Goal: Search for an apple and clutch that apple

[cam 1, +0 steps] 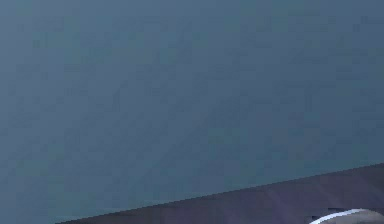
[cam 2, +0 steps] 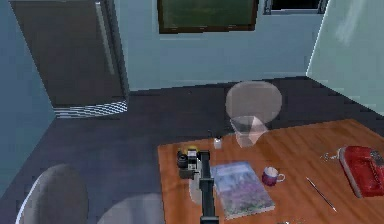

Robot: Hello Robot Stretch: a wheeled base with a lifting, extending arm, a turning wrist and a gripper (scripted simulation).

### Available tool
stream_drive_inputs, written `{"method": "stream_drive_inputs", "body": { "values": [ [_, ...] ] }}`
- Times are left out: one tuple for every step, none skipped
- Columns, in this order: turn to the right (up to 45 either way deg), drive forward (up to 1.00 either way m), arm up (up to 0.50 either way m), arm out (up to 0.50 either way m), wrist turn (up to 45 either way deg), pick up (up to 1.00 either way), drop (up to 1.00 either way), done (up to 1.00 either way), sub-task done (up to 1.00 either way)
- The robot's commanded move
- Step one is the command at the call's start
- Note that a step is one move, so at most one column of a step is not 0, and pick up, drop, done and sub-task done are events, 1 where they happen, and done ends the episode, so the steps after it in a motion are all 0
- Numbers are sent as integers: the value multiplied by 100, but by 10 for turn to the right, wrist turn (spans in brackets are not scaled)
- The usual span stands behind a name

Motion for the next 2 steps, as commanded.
{"method": "stream_drive_inputs", "body": {
  "values": [
    [0,0,10,0,0,0,0,0,0],
    [0,0,0,0,0,0,0,100,0]
  ]
}}
